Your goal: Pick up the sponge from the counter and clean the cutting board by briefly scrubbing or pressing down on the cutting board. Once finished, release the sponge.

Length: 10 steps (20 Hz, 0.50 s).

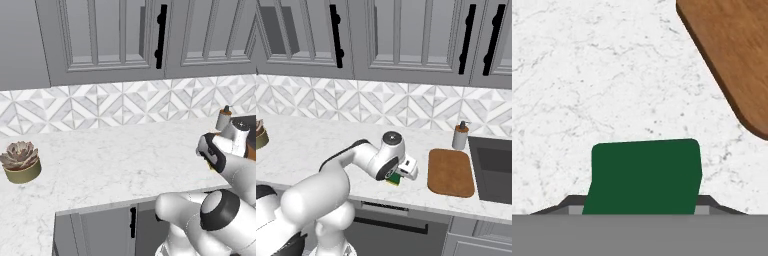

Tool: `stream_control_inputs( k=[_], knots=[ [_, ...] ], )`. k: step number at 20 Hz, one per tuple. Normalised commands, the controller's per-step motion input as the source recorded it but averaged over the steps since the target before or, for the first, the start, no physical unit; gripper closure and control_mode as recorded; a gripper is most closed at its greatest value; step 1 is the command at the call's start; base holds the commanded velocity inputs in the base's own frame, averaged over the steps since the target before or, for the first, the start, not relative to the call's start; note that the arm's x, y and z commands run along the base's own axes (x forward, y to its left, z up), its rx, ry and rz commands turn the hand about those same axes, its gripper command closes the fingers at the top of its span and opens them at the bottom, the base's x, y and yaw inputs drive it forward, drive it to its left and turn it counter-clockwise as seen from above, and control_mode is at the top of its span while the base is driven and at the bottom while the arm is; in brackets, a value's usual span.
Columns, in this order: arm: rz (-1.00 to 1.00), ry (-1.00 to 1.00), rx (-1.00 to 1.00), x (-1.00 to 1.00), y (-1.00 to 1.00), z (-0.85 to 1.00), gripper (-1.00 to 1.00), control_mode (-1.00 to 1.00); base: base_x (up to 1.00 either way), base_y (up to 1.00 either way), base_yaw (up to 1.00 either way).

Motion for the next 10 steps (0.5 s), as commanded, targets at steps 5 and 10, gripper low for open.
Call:
stream_control_inputs(
  k=[5,10],
  knots=[
    [-0.1,0.0,0.0,0.0,-0.22,0.12,1.0,-1.0,0.0,0.0,0.0],
    [-0.09,0.02,0.0,0.14,-0.5,0.18,1.0,-1.0,0.0,0.0,0.0]
  ],
)
